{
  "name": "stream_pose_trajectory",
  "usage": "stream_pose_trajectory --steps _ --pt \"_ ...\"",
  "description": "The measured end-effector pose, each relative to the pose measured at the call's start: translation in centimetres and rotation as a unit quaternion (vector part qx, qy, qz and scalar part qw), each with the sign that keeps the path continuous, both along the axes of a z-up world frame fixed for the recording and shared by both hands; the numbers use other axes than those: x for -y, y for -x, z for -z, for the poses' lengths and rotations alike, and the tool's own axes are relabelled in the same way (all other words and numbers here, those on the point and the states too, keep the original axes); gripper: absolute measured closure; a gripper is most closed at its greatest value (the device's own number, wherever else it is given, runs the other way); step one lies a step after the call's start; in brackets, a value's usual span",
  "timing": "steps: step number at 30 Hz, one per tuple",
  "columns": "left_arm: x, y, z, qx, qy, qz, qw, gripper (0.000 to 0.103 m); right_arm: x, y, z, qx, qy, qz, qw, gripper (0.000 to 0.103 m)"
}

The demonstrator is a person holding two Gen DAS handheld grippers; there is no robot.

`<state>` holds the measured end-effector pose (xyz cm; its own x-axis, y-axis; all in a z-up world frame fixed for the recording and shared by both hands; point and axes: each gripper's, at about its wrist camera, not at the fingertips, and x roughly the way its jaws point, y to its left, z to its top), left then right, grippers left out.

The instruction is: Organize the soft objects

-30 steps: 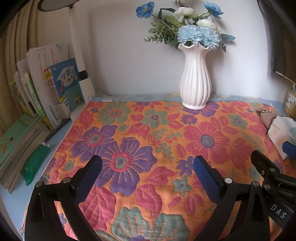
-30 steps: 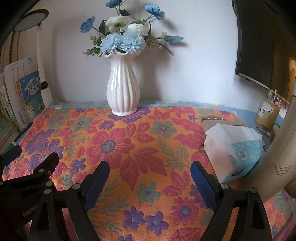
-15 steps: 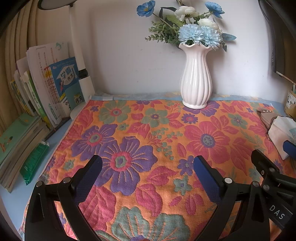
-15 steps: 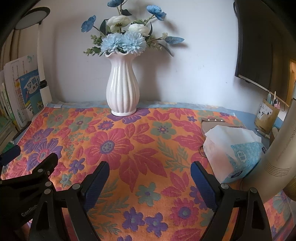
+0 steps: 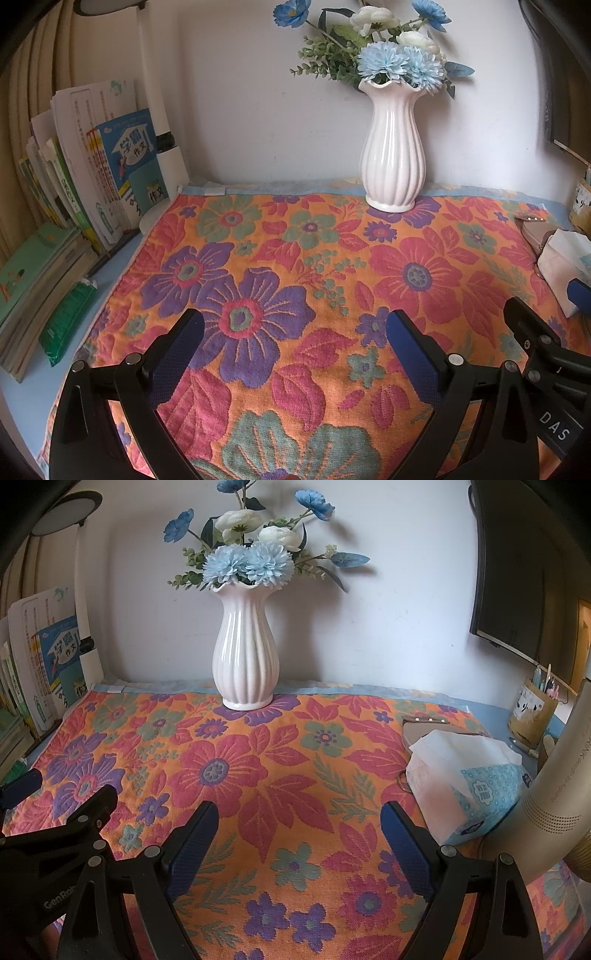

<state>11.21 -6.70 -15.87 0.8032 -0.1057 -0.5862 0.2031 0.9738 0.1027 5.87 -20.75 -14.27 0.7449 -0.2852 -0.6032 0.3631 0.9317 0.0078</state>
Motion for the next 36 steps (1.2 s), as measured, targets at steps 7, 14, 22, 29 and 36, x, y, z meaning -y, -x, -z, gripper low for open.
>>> stream_pose_trajectory --steps 7,14,22,29,36 --pt "0.06 -0.03 0.10 -0.001 -0.001 0.000 1.0000 0.004 0.01 -0.03 0.10 -0.002 0.001 -0.001 1.000 0.015" --pt "0.04 -0.04 0.11 -0.002 -0.001 -0.001 1.0000 0.004 -0.01 -0.09 0.14 -0.003 -0.001 -0.001 1.000 0.015" --pt "-0.01 -0.24 0.25 -0.005 -0.002 0.000 1.0000 0.004 0.00 -0.11 0.25 -0.005 0.001 -0.003 1.000 0.015" --pt "0.02 -0.29 0.26 -0.006 -0.002 0.001 1.0000 0.004 0.00 -0.17 0.28 -0.007 0.001 -0.003 1.000 0.015" --pt "-0.11 -0.41 0.39 -0.008 -0.003 0.001 1.0000 0.004 -0.05 -0.21 0.38 -0.008 0.001 -0.004 1.000 0.015"
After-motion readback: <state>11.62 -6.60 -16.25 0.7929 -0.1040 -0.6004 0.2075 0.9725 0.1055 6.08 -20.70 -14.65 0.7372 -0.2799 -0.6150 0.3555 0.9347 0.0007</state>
